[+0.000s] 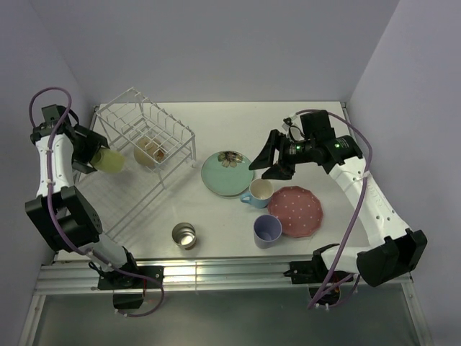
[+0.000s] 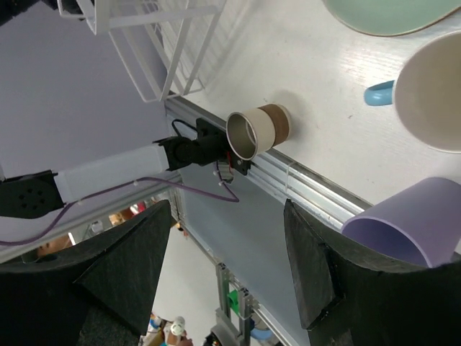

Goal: Load the mixed dishes into the dish rack

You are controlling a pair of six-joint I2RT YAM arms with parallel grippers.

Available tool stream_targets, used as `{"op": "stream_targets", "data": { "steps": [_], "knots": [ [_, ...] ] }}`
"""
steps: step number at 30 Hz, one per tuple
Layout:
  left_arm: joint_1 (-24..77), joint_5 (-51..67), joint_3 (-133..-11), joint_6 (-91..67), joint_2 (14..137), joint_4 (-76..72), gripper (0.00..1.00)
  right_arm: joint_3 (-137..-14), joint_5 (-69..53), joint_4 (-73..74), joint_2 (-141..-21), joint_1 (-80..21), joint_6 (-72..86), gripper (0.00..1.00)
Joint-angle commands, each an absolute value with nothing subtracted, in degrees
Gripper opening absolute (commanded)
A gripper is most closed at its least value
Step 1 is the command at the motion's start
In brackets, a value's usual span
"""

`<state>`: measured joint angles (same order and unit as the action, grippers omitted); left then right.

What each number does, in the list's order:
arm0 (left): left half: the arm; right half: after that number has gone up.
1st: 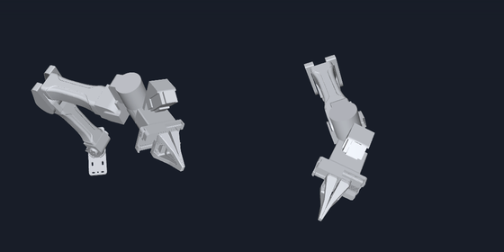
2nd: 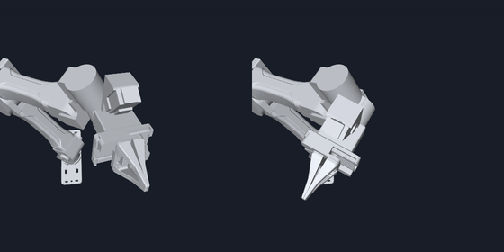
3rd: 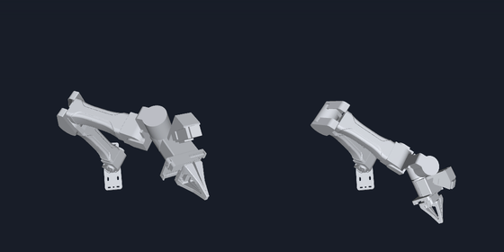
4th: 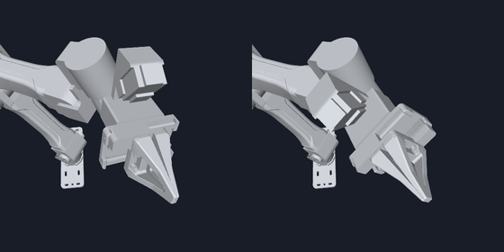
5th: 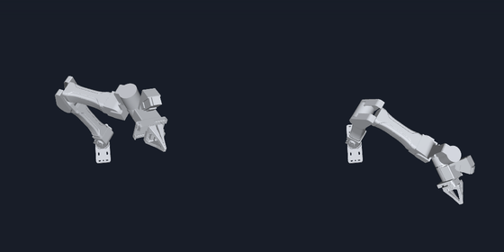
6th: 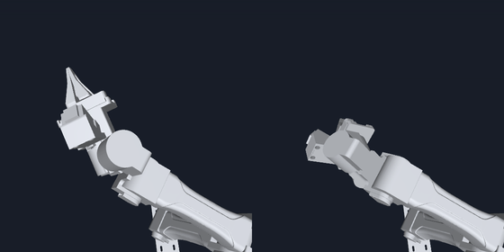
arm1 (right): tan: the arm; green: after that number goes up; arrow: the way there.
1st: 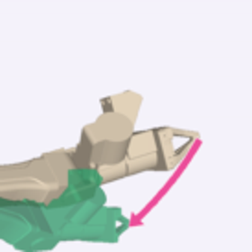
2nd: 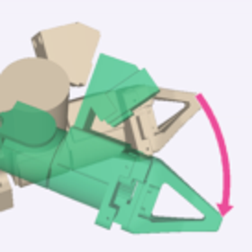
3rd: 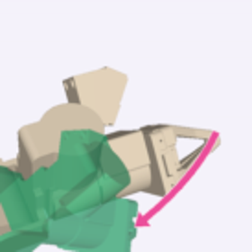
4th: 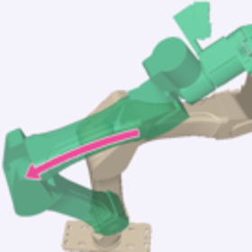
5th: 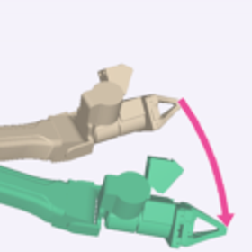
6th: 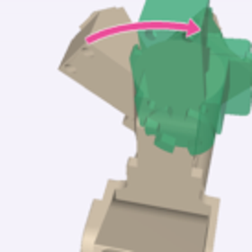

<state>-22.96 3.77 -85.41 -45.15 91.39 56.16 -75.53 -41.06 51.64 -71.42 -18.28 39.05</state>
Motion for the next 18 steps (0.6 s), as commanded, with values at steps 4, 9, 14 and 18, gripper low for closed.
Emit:
{"op": "stream_targets", "data": {
  "steps": [4, 9, 14, 18],
  "knots": [
    [-19.7, 1.5, -91.3, -45.2, 95.2, 52.7, 0.0, -78.0, -40.4, 54.3, -71.3, -14.5, 37.0, 0.71],
    [-16.6, -1.6, -95.4, -45.7, 99.0, 53.3, 0.0, -77.8, -40.0, 55.6, -70.8, -12.2, 36.5, 0.71],
    [-16.1, -3.4, -96.1, -46.7, 101.1, 54.0, 0.0, -77.2, -39.7, 56.6, -70.1, -10.6, 36.2, 0.71],
    [-16.0, -4.1, -94.6, -46.8, 100.5, 54.1, 0.0, -77.1, -39.4, 57.5, -69.3, -9.7, 35.9, 0.71]
  ]
}}
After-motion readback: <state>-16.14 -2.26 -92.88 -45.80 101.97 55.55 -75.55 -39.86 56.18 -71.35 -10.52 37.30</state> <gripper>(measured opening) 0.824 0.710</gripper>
